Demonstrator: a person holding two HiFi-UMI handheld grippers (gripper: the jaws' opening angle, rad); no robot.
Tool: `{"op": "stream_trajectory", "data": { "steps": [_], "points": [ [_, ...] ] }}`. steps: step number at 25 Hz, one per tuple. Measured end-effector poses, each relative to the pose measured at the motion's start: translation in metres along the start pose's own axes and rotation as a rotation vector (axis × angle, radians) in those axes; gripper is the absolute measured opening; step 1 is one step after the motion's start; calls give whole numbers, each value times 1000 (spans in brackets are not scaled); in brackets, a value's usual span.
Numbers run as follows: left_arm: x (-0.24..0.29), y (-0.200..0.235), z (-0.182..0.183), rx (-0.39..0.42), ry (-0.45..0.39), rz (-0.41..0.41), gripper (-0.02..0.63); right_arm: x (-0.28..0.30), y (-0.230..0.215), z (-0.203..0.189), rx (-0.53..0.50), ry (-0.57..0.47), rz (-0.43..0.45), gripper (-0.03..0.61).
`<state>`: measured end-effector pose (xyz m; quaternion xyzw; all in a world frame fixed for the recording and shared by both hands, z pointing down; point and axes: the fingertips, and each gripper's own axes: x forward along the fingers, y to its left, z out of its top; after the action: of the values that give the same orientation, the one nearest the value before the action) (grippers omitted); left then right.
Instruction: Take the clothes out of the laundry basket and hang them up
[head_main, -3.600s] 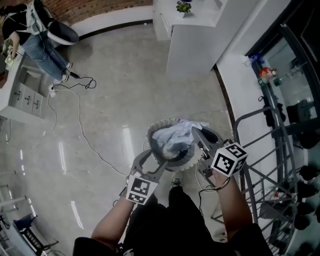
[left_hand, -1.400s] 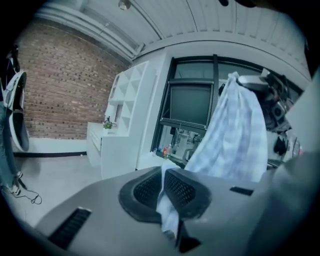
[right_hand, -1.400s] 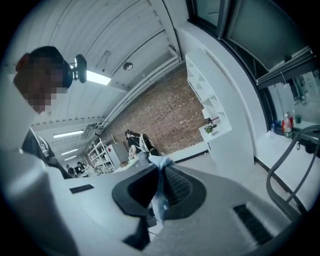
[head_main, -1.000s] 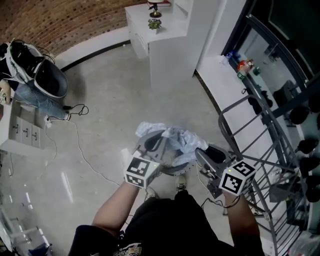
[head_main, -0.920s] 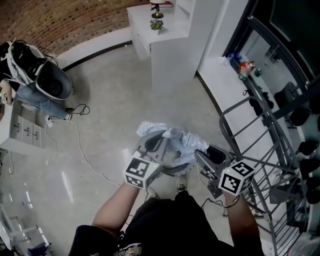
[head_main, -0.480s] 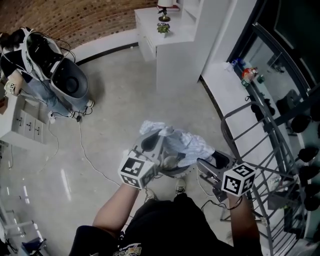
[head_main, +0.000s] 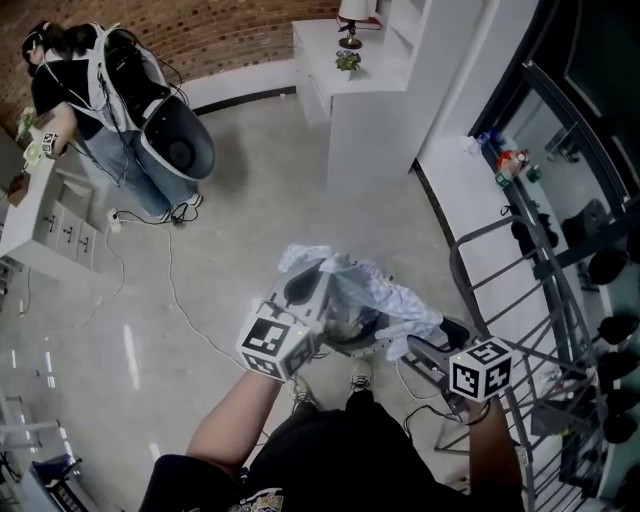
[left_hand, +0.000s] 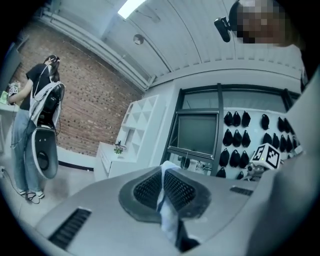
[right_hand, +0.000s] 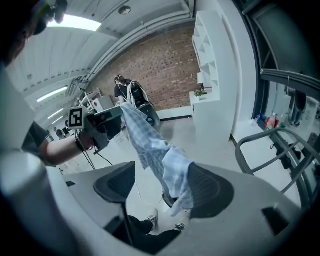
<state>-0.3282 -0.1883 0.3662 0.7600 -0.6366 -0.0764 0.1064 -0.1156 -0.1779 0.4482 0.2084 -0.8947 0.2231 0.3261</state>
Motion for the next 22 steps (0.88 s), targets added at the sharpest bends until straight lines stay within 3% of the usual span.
{"op": "stream_trajectory", "data": {
  "steps": [7, 10, 14, 17, 19, 22],
  "points": [
    [-31, 26, 2, -7, -19, 105, 11, 5, -15, -32, 64, 78, 10, 348],
    [-36, 24, 2, -5, -15, 101, 11, 6, -12, -27, 96, 22, 20, 345],
    [-34, -14, 3, 79, -4, -2, 11, 6, 10, 18, 181, -152, 113, 336],
    [-30, -51, 1, 171, 12, -124, 11, -1, 25, 60, 295, -282, 255, 334],
    [-29, -72, -3, 233, 34, -203, 11, -3, 33, 82, 328, -318, 340, 334],
    [-32, -99, -20, 304, 88, -312, 11, 3, 43, 97, 289, -296, 399, 334]
  ]
}}
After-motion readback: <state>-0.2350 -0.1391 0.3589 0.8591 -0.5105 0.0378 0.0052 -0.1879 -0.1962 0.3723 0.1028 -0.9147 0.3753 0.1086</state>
